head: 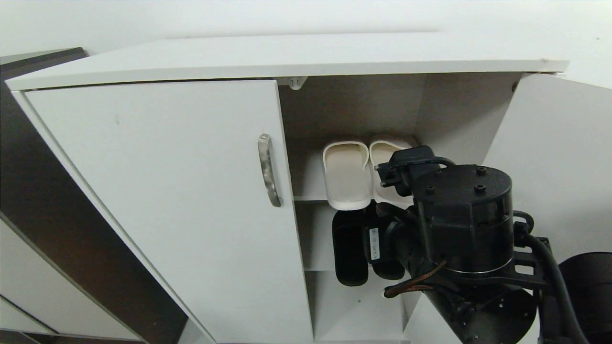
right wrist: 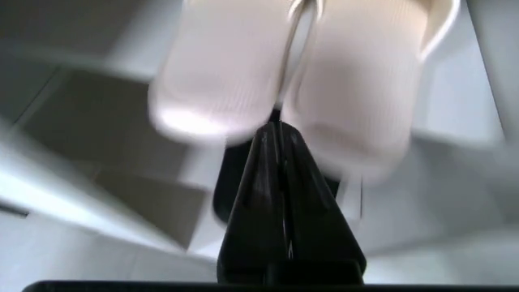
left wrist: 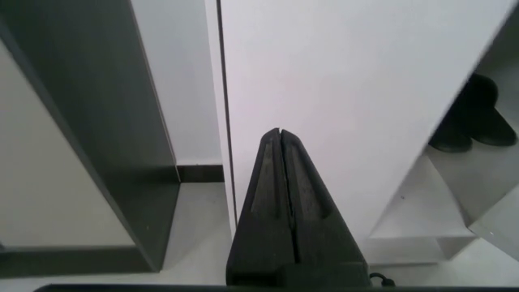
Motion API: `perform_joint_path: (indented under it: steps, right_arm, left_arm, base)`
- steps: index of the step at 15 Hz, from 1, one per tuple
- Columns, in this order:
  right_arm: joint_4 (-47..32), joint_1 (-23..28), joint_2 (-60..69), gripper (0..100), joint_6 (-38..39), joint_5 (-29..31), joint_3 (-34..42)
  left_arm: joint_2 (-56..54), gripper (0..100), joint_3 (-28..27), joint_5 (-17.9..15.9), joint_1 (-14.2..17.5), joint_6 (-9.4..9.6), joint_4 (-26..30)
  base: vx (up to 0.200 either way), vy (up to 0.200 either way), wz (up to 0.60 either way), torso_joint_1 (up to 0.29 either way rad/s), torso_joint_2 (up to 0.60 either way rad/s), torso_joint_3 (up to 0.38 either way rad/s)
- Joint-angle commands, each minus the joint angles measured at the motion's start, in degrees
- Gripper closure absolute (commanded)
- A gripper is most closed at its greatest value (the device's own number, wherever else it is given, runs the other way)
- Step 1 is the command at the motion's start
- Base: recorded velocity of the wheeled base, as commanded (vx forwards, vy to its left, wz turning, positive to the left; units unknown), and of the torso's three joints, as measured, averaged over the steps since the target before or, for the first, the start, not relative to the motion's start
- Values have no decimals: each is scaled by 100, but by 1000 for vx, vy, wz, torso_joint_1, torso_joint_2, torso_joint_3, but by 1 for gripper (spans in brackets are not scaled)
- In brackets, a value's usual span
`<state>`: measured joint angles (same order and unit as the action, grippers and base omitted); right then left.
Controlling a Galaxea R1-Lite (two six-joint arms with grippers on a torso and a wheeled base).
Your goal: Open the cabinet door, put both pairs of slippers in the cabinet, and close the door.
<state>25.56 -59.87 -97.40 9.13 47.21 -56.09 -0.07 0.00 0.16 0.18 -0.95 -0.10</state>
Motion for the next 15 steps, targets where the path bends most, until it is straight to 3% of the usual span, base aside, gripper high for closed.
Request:
perform_joint_path:
  steps: [1, 15]
  right_arm:
    - [1, 1, -16, 100, 1, -19, 45]
    - [116, 63, -16, 100, -61, -46, 239]
  left_arm:
    - [7, 100, 0, 2, -1, -2, 1]
    - [7, 100, 0, 2, -1, -2, 1]
  base:
    - [-200, 0, 0, -7, 2, 7]
    - [-200, 0, 0, 3, 3, 2]
